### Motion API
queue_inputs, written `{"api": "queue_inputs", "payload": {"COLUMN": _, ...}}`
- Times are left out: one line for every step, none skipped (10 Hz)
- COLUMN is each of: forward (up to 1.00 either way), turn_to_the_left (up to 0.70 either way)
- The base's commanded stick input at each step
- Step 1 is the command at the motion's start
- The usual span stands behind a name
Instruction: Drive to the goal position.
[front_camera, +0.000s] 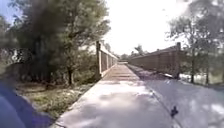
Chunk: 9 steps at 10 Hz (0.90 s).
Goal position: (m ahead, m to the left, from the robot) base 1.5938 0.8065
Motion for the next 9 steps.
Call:
{"api": "queue_inputs", "payload": {"forward": 1.0, "turn_to_the_left": 0.0}}
{"api": "queue_inputs", "payload": {"forward": 1.0, "turn_to_the_left": 0.0}}
{"api": "queue_inputs", "payload": {"forward": 1.0, "turn_to_the_left": 0.0}}
{"api": "queue_inputs", "payload": {"forward": 1.0, "turn_to_the_left": 0.0}}
{"api": "queue_inputs", "payload": {"forward": 1.0, "turn_to_the_left": 0.0}}
{"api": "queue_inputs", "payload": {"forward": 1.0, "turn_to_the_left": 0.0}}
{"api": "queue_inputs", "payload": {"forward": 0.18, "turn_to_the_left": 0.0}}
{"api": "queue_inputs", "payload": {"forward": 0.0, "turn_to_the_left": 0.0}}
{"api": "queue_inputs", "payload": {"forward": 0.0, "turn_to_the_left": 0.0}}
